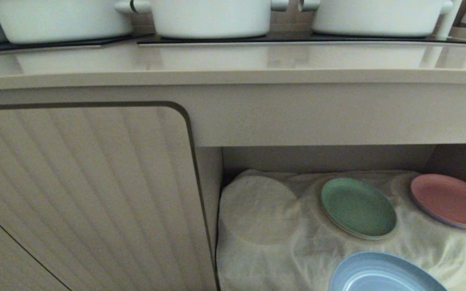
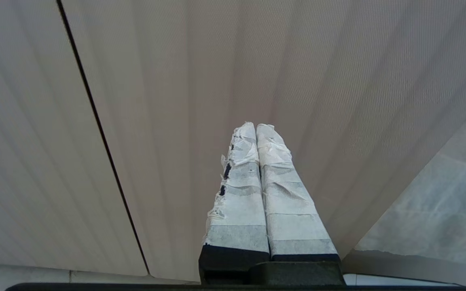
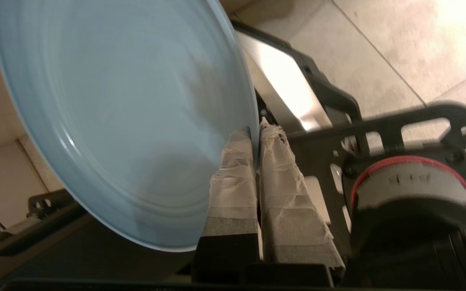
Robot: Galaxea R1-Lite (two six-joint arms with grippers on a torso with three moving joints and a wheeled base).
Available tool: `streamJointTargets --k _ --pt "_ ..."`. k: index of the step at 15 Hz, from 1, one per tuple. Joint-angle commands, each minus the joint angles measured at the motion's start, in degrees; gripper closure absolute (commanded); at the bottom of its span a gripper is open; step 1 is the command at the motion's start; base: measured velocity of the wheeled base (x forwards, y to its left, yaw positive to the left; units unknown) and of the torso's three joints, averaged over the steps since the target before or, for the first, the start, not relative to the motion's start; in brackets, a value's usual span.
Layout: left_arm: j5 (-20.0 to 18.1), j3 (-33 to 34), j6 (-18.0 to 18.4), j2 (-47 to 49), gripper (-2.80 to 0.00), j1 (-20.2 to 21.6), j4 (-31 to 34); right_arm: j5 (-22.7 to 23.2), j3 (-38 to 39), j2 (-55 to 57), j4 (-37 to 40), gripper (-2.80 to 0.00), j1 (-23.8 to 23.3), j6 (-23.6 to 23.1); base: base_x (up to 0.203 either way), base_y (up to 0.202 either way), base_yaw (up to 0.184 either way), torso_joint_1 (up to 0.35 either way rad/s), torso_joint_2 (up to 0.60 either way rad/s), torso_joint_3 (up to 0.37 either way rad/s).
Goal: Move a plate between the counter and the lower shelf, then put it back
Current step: Put the plate in the cupboard
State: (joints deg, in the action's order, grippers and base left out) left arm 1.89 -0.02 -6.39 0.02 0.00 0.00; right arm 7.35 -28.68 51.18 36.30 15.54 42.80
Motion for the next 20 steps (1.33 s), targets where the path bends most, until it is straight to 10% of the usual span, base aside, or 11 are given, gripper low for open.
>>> streamJointTargets --k 1,20 --pt "0.0 0.0 -0.1 0.0 0.00 0.0 0.0 0.1 0.5 0.9 -1.8 0.00 0.0 -1.4 0.000 0.000 0.000 0.000 0.00 0.000" --pt "0.0 0.0 -0.1 0.0 0.00 0.0 0.0 8.9 0.4 23.2 -26.3 0.00 1.0 -7.6 0.000 0.000 0.000 0.000 0.00 0.000"
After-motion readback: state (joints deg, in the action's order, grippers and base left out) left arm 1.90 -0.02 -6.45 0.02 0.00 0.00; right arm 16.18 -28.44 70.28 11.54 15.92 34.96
